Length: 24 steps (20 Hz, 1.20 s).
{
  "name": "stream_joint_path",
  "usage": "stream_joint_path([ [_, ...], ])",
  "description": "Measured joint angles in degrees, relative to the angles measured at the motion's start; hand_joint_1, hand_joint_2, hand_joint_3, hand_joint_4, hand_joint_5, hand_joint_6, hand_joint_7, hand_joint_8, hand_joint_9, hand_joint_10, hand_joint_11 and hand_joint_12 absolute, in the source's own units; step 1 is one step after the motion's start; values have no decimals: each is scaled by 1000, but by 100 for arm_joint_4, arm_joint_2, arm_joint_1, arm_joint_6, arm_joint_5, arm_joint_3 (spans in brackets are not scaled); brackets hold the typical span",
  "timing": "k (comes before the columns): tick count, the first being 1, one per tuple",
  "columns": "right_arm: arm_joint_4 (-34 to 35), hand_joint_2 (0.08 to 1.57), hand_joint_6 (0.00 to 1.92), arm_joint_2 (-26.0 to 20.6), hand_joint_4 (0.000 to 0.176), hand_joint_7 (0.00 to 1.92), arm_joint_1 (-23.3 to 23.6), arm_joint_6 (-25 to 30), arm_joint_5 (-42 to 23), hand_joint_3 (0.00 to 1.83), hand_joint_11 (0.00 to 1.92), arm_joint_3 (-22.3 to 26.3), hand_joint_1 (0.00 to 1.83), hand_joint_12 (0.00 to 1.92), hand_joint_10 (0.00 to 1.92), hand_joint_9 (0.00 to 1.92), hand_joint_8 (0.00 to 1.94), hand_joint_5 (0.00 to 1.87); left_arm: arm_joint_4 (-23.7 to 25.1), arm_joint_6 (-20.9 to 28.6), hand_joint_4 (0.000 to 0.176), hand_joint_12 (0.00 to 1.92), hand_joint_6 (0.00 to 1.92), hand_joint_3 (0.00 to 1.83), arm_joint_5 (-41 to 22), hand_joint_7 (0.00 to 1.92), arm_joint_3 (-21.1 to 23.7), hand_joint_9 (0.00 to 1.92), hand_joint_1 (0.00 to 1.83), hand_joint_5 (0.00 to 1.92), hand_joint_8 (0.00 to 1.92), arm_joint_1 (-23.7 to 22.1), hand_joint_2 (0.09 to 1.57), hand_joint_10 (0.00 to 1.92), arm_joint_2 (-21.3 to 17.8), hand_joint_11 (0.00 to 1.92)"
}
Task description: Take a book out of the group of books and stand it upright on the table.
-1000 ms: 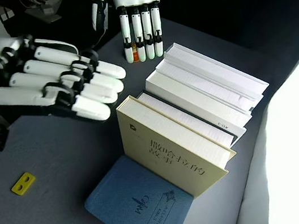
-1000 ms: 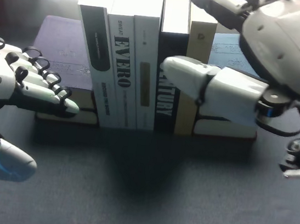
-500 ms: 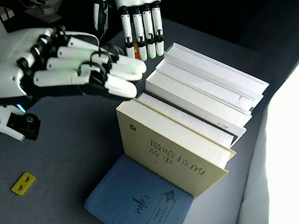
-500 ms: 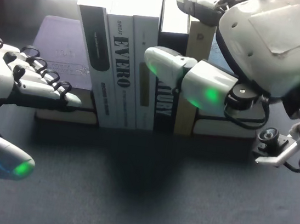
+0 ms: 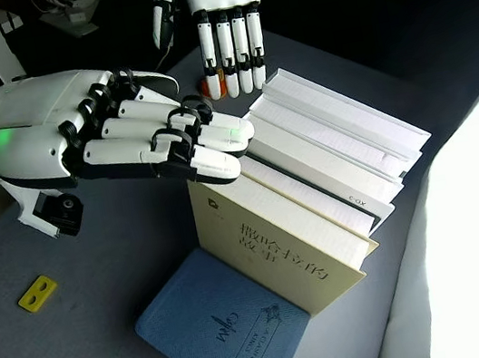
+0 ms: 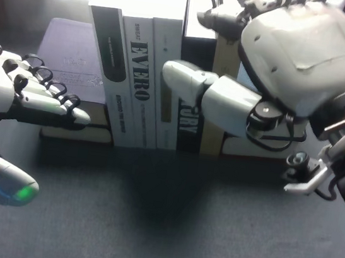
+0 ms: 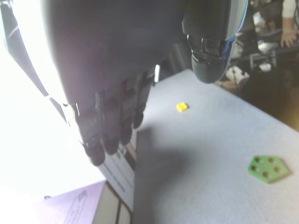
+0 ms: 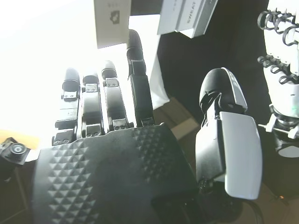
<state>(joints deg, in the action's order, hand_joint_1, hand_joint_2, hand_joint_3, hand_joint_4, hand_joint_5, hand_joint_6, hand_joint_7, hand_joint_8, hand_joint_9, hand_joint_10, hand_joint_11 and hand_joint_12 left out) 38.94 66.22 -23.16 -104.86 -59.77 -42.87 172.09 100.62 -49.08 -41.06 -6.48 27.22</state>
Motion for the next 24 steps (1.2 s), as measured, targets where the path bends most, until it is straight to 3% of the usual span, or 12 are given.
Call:
stream_joint_path([
  [2,-9,1147,12,7,18,191,-103,28,48,2,0,-4,11,417,3,83,6,676,-2,0,41,302,1,0,0,96,-24,72,0,29,0,0,1268,0,0,0],
  [3,-33,1150,17,11,0,207,-103,17,46,2,0,-13,23,328,3,76,4,732,-2,0,36,220,8,1,-2,83,-42,61,0,30,4,0,1272,8,0,0],
  [7,-133,1160,11,11,0,195,-142,-15,0,1,0,-11,0,216,1,54,1,760,-2,0,39,288,4,1,2,85,-59,59,0,29,0,20,1274,5,0,0],
  [9,-149,1155,38,-17,0,246,-175,-42,-20,0,0,17,39,248,5,78,5,914,-2,0,35,352,8,1,11,96,-72,66,0,50,3,24,1275,6,0,0],
  [12,-221,1156,29,-164,0,269,-293,-181,-116,0,0,258,23,261,4,85,3,975,-2,-2,35,363,2,0,4,105,-107,64,0,39,6,24,1273,4,0,0],
  [13,-282,1163,12,-221,0,259,-361,-195,-149,1,0,356,35,243,0,72,0,961,0,0,30,264,3,2,9,113,-107,57,0,48,3,24,1278,0,0,0],
  [16,-302,1163,10,-369,0,274,-437,-302,-138,1,0,560,10,238,2,74,5,964,-2,-2,33,271,3,1,11,117,-107,81,0,53,2,42,1279,8,0,0],
  [17,-313,1168,6,-435,0,254,-485,-354,-153,2,0,640,1,149,3,60,5,944,-2,0,34,229,3,2,9,114,-107,82,0,59,0,42,1283,6,0,0],
  [18,-326,1167,2,-520,0,236,-544,-426,-181,0,0,758,0,174,2,73,1,922,-2,0,35,292,6,0,11,120,-107,96,0,73,0,42,1282,8,0,0],
  [20,-372,1177,2,-647,0,238,-647,-586,-184,2,0,955,0,81,1,44,0,926,-2,0,33,255,2,1,11,112,-107,73,0,66,2,42,1282,3,0,0],
  [22,-391,1172,2,-787,0,252,-710,-640,-116,0,0,1097,0,104,3,49,2,930,-4,0,34,248,2,0,13,110,-107,65,0,67,2,42,1278,0,0,0],
  [24,-350,1171,0,-962,0,226,-710,-649,-9,0,0,1266,0,71,2,48,0,909,-2,0,34,381,5,0,11,129,-107,90,0,85,4,42,1274,9,0,0],
])
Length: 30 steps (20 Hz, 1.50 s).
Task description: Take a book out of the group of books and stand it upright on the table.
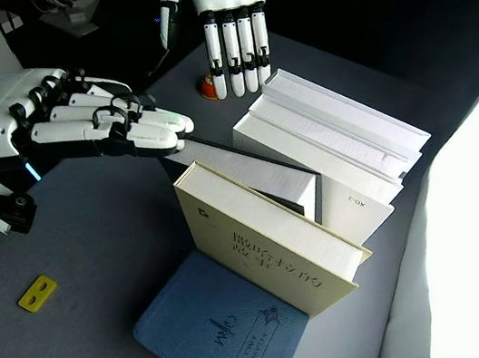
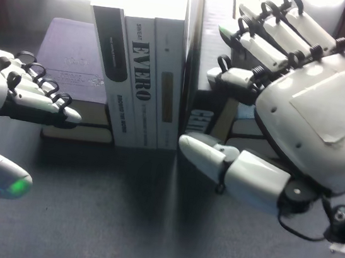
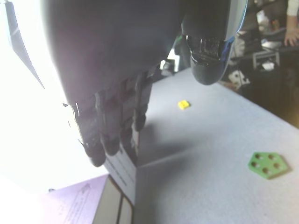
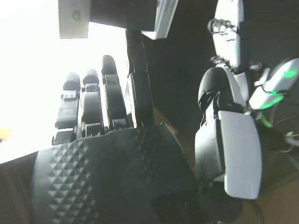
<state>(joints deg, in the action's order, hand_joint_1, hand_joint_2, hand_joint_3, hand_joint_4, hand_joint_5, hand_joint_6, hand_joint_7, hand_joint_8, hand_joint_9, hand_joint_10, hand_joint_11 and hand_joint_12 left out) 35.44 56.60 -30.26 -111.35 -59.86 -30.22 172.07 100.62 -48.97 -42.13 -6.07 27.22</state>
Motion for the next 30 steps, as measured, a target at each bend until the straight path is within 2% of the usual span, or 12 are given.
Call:
stream_joint_path([
  [1,44,1163,1,-79,0,252,-22,-37,42,1,0,103,0,219,0,83,8,936,0,-2,37,403,10,0,0,129,0,93,0,99,3,0,1274,9,0,0],
  [4,2,1158,2,-131,0,242,-186,-393,50,0,0,374,0,240,4,77,3,903,0,0,37,343,0,0,2,84,0,40,0,71,2,0,1273,0,0,0],
  [5,7,1159,3,-160,0,228,-227,-444,111,0,0,448,0,237,5,82,1,905,0,0,45,432,6,0,2,122,0,77,0,93,10,0,1265,11,0,0],
  [7,146,1156,3,-280,0,245,-328,-459,376,0,0,586,0,375,7,108,3,907,0,0,35,315,4,0,0,145,0,88,0,93,9,0,1268,10,0,0],
  [11,350,1149,3,-372,0,233,-444,-702,533,0,0,737,0,325,2,106,0,899,0,0,36,337,0,0,-2,152,-7,112,0,63,3,0,1272,10,-13,0],
  [12,319,1147,2,-378,0,260,-476,-732,522,0,0,741,0,362,6,122,5,900,0,0,48,366,1,0,0,148,-24,131,0,65,1,-2,1261,13,-13,0],
  [15,205,1155,4,-402,0,287,-645,-883,599,1,0,761,0,379,9,146,5,890,0,0,46,241,3,2,-7,135,-24,101,0,58,3,-2,1271,0,-13,0],
  [19,83,1139,12,-400,0,293,-872,-951,824,0,0,763,0,573,7,174,3,940,0,0,38,404,4,0,-4,147,-22,131,0,63,3,-2,1268,8,-13,0],
  [22,2,1145,1,-385,0,281,-931,-916,852,0,0,715,0,510,4,148,2,922,0,0,37,342,3,1,-4,138,-22,123,0,67,1,-2,1271,1,-13,0],
  [26,-437,1158,1,-247,0,289,-1139,-706,1014,3,0,404,0,550,6,154,6,901,0,0,42,444,4,0,-4,141,-17,131,0,76,1,-2,1268,5,-13,0],
  [29,-586,1146,3,-170,0,281,-1268,-671,1049,0,0,304,0,569,3,156,1,901,0,0,42,194,8,0,-2,98,-17,94,0,39,6,-2,1267,4,-13,0],
  [30,-673,1145,5,-136,0,290,-1362,-660,1051,0,0,269,0,597,3,160,2,911,0,0,42,251,5,0,-4,106,-20,103,0,42,4,-2,1265,5,-13,0],
])
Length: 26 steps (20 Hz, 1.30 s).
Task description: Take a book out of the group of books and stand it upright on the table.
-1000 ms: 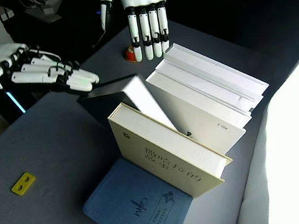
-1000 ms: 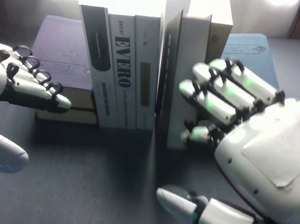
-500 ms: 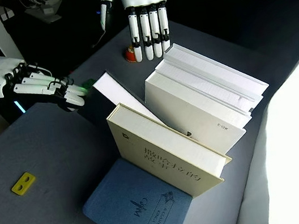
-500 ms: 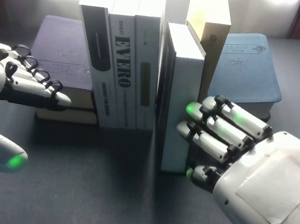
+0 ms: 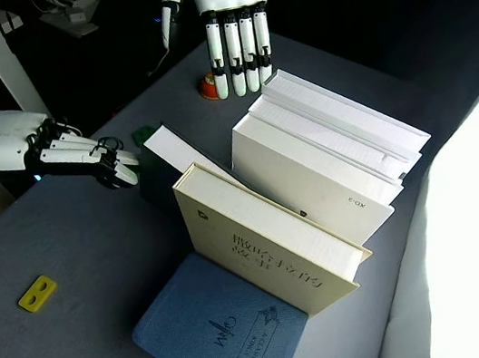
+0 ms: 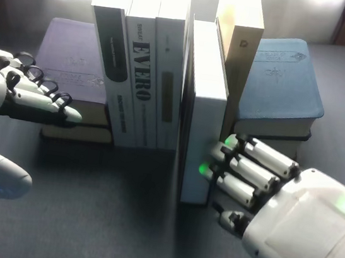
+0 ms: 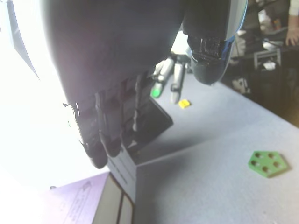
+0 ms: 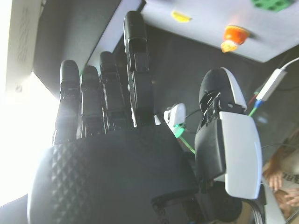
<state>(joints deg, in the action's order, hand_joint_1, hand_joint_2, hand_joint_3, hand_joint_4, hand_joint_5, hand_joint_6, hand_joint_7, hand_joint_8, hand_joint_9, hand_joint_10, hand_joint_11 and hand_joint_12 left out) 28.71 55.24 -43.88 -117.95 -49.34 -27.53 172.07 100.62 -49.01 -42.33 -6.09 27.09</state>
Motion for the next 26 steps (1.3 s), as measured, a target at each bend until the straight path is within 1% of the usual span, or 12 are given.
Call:
stream_joint_path([
  [4,-361,1142,0,170,0,280,-243,245,177,0,0,-256,0,553,2,144,1,901,0,0,36,342,7,2,0,126,0,116,0,64,3,0,1274,5,0,0],
  [5,-372,1145,0,181,0,247,-262,251,188,0,0,-264,0,501,0,120,0,875,0,0,40,472,4,0,2,130,0,139,0,60,3,0,1266,10,0,0],
  [7,-354,1160,1,219,0,238,-280,262,197,4,0,-278,0,427,1,100,0,875,0,-2,42,544,3,0,0,143,0,152,0,61,4,0,1269,11,0,0],
  [11,-378,1159,4,313,0,251,-321,289,208,0,0,-407,0,540,4,105,3,872,0,0,38,426,0,1,2,118,-13,118,0,48,3,2,1274,6,0,0],
  [13,-374,1163,4,337,0,237,-393,297,229,1,0,-442,1,428,5,101,6,883,0,-2,34,344,1,3,2,119,-11,122,0,47,2,2,1282,6,0,0],
  [14,-361,1158,5,378,0,251,-448,299,286,0,0,-479,0,474,5,122,2,858,0,0,41,521,7,1,0,125,-11,127,0,74,2,0,1279,6,0,0],
  [16,-334,1162,4,404,0,259,-516,304,308,1,0,-555,0,405,3,123,2,853,0,0,44,460,6,1,4,127,-11,121,0,79,1,0,1280,3,0,0],
  [18,-299,1162,1,400,0,283,-529,304,293,0,0,-570,0,565,7,166,7,854,0,0,30,467,5,3,0,139,-11,113,0,87,5,2,1288,2,0,0],
  [22,-348,1160,0,387,0,294,-529,212,275,0,0,-446,0,707,21,226,7,694,0,-2,37,619,2,0,2,169,-11,171,0,90,5,2,1287,16,0,0],
  [24,-389,1159,2,271,0,374,-527,173,243,0,0,-254,0,814,31,298,17,626,0,0,35,807,7,0,2,205,-11,223,0,113,9,2,1284,26,0,0],
  [25,-389,1159,2,190,0,475,-518,155,208,0,0,-155,0,951,45,398,24,590,0,-2,33,1031,17,0,2,285,-11,294,0,171,18,0,1283,39,0,0],
  [26,-348,1158,3,118,0,550,-476,151,203,0,0,-85,0,1132,66,501,27,593,0,0,36,1106,24,1,4,331,-11,347,0,211,24,2,1288,55,0,0],
])
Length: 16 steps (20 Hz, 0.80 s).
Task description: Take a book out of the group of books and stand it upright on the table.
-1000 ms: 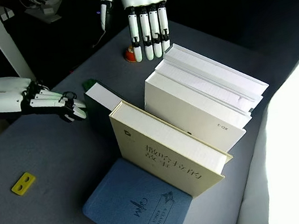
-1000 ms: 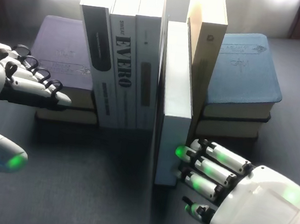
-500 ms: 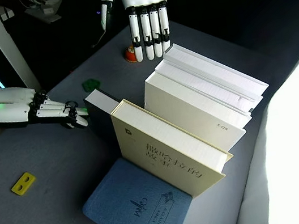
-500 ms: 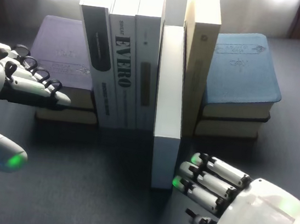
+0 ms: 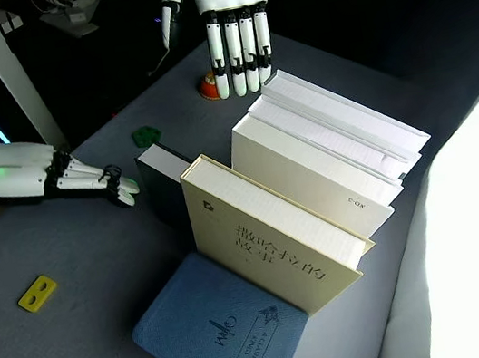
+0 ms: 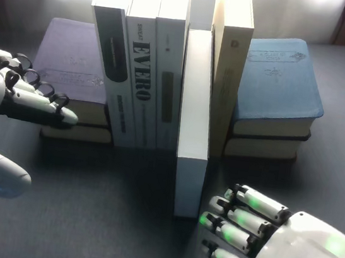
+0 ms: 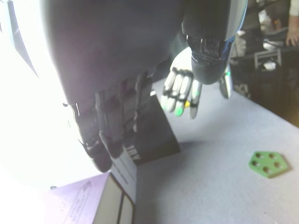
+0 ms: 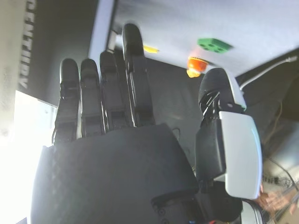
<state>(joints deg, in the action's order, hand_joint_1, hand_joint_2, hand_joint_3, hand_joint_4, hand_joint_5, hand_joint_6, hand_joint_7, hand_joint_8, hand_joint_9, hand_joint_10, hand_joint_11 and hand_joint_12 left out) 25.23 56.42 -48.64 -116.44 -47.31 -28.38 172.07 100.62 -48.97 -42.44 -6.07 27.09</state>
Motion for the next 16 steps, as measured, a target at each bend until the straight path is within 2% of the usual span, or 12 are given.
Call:
stream_joint_path([
  [3,243,1162,6,-326,0,654,407,-15,-55,0,22,304,0,1302,75,644,14,618,0,0,38,1311,36,0,4,449,0,452,0,295,45,0,1286,92,0,0],
  [4,334,1170,18,-437,0,765,540,-15,-55,1,104,404,0,1337,108,752,23,676,2,0,22,1548,6,0,2,593,0,483,9,425,72,0,1286,387,0,2],
  [5,431,1171,30,-614,0,812,688,-4,-52,0,152,531,0,1361,126,795,34,713,0,0,11,1641,10,0,2,655,-9,419,19,494,103,0,1287,735,0,35],
  [7,479,1171,47,-881,0,938,811,22,-31,0,216,680,12,1497,651,688,52,816,0,0,0,1755,59,0,-2,493,-31,384,36,690,970,-2,1283,1344,0,182],
  [8,492,1169,145,-988,0,957,855,28,-7,0,267,715,38,1580,934,652,279,874,0,0,0,1833,215,0,2,507,-31,449,42,735,1215,0,1287,1476,0,239],
  [9,518,1161,302,-1078,0,887,911,37,28,0,288,734,52,1646,1082,627,586,858,0,0,0,1878,523,0,11,535,-31,498,52,666,1326,-2,1291,1531,0,279],
  [10,522,1163,762,-1167,0,822,1003,94,57,0,282,739,67,1821,1386,615,1056,794,0,0,0,1919,1031,2,9,660,-31,568,33,640,1488,-2,1308,1676,0,331],
  [11,520,1163,762,-1237,0,822,1075,144,52,0,282,741,67,1821,1386,615,1056,794,2,0,0,1919,1031,2,7,660,-31,568,33,640,1488,-2,1308,1676,0,331],
  [13,516,1164,1298,-1419,0,1005,1207,273,72,0,395,745,1,1916,1741,775,1403,871,0,0,0,1921,1520,0,7,805,-31,670,0,741,1711,-2,1316,1898,0,458],
  [14,520,1163,1444,-1499,0,1057,1274,337,129,0,455,743,0,1920,1791,838,1465,897,0,0,0,1921,1570,0,7,874,-31,762,0,798,1740,-9,1316,1916,0,530],
  [15,516,1165,1575,-1611,0,1122,1381,468,267,0,599,745,0,1921,1873,923,1554,967,0,0,0,1921,1618,1,9,979,-31,894,0,886,1794,-13,1319,1920,0,669],
  [16,509,1168,1765,-1707,0,1166,1475,614,361,0,885,745,0,1921,1911,1041,1767,1046,0,0,0,1921,1657,1,13,1051,-31,1014,46,954,1825,-13,1323,1921,2,817],
])
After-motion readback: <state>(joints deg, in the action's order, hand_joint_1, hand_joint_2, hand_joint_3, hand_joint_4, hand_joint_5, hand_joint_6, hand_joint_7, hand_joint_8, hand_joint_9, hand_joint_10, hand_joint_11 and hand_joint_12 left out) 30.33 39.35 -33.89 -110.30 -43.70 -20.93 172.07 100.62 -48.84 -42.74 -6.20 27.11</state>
